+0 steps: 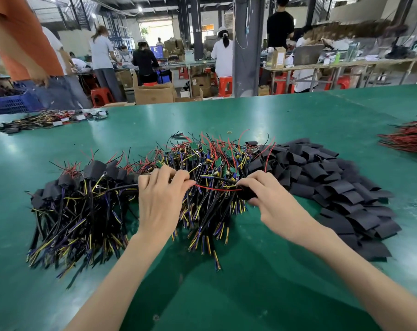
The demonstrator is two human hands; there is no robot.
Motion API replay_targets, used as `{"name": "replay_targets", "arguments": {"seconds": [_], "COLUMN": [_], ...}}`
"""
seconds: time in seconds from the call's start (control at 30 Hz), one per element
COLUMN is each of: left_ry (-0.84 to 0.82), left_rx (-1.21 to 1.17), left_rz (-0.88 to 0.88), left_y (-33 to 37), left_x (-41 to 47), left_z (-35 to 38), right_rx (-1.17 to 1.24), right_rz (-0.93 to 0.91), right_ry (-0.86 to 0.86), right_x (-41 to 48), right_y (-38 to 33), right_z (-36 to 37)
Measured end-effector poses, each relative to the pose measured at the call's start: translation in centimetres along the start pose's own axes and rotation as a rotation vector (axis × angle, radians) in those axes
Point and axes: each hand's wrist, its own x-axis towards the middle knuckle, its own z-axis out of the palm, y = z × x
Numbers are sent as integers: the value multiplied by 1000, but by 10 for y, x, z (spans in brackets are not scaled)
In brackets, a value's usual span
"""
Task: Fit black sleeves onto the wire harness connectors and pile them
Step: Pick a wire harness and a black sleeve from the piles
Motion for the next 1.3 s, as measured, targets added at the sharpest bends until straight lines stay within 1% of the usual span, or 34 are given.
{"name": "replay_targets", "arguments": {"seconds": [0.1,0.2,0.3,0.37,0.47,0.57,0.67,0.73,0.93,1.2,1.3], "left_ry": [-60,-137,-197,-189,-111,-62,-93,-130,-197,-250,-249], "left_rx": [-85,-136,-226,-266,-287,-309,-379,-433,-435,-460,-455], "left_rz": [47,79,107,113,99,36,-76,-104,-23,-20,13], "left_y": [8,15,19,20,20,19,21,23,32,37,37], "left_x": [-2,-3,-6,-7,-7,-7,-8,-9,-11,-12,-13], "left_z": [0,1,0,0,0,0,-1,-1,-1,-5,-6], "right_rx": [-247,-425,-514,-536,-537,-534,-500,-473,-350,-200,-141], "right_rz": [25,93,155,169,153,120,99,92,10,-34,-26], "right_ry": [50,66,19,-22,-58,-81,-62,-29,49,50,-9], "right_x": [-3,-4,-4,-5,-5,-4,-4,-3,-3,-6,-6], "right_y": [-2,1,4,5,6,5,3,2,-10,-24,-24], "right_z": [-1,-3,-5,-4,-3,-4,-5,-4,1,8,9]}}
